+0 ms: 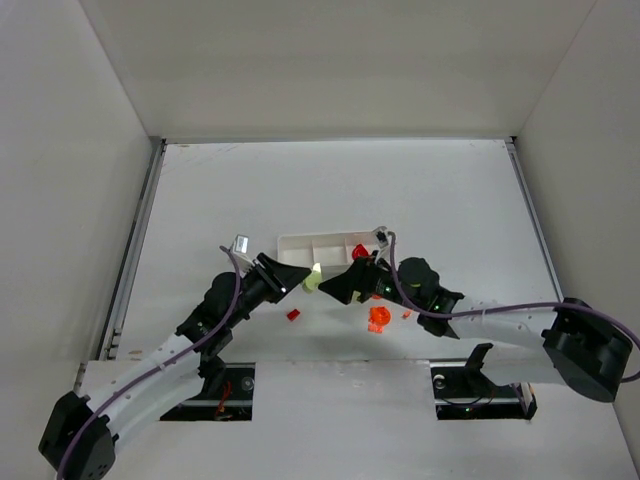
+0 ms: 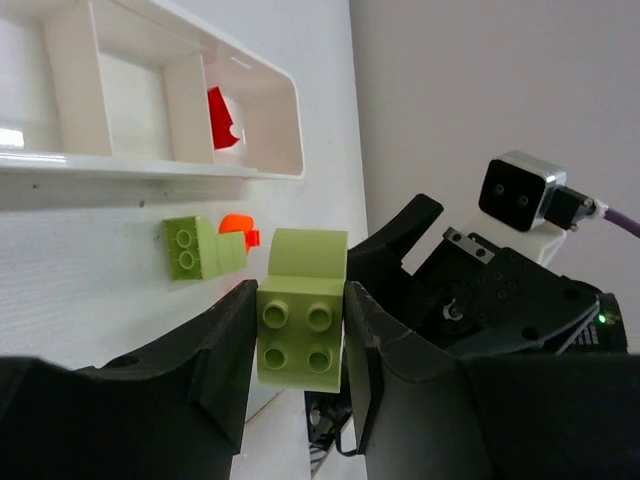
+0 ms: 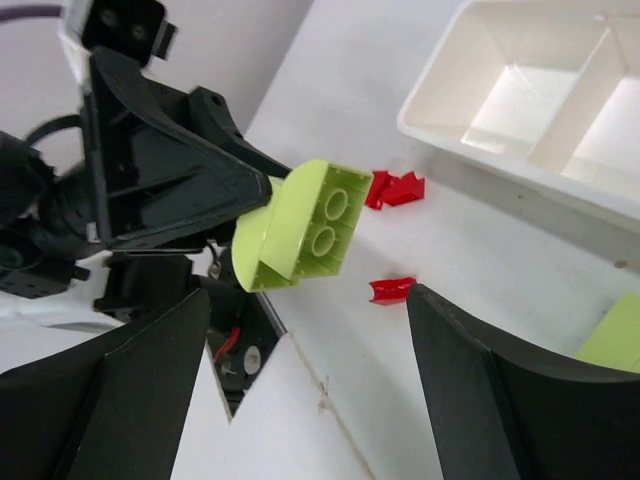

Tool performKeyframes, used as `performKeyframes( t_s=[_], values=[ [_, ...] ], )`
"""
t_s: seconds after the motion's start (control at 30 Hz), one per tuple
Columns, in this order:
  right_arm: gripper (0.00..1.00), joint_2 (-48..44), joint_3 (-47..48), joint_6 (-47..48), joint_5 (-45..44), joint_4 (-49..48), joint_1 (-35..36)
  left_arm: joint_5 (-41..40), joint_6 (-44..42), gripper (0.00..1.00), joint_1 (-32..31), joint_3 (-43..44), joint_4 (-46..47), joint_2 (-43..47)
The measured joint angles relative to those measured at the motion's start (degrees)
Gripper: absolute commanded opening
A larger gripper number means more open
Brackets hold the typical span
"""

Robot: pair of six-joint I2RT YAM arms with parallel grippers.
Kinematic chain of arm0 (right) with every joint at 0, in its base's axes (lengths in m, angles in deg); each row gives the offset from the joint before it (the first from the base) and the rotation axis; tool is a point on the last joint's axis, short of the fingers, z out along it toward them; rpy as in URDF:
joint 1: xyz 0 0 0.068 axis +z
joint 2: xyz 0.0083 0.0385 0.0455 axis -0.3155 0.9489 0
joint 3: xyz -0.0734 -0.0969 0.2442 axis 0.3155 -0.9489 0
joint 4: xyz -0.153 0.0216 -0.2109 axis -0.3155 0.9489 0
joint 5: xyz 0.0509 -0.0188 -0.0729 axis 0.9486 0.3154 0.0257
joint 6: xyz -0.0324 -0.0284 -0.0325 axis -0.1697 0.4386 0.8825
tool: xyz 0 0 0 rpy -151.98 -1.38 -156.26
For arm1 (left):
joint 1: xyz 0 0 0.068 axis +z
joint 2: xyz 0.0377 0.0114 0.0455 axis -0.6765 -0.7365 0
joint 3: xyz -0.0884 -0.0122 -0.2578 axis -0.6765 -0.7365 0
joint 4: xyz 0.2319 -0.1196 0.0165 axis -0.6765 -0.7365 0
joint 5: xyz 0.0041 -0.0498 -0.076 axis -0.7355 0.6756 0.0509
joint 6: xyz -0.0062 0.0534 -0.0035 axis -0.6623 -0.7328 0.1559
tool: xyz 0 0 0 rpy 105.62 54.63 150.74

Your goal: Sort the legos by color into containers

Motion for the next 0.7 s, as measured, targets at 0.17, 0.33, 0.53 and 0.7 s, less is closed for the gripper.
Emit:
performKeyframes(
  t_s=[0.17,0.33,0.53,0.7],
  values=[
    [0.88,-1.5,-0.6,-2.3,6.0,-6.3,-2.2,3.9,1.2,0.07,1.2,-0.1,1.5,0.7],
    [0.88,0.6,-0.2,-5.1,11.3,-13.2,-3.0,6.9,4.1,0.07,1.6,-2.0,5.1,2.9],
    [0.82,5.6,0.0,-8.3,13.0,-18.9,-3.5,8.6,7.1,0.07,1.8,-3.8,8.4,3.0],
    [0.69,7.6,0.0,-10.0,13.0,-21.6,-4.3,8.6,7.8,0.07,2.0,-3.9,9.4,2.7]
  ],
)
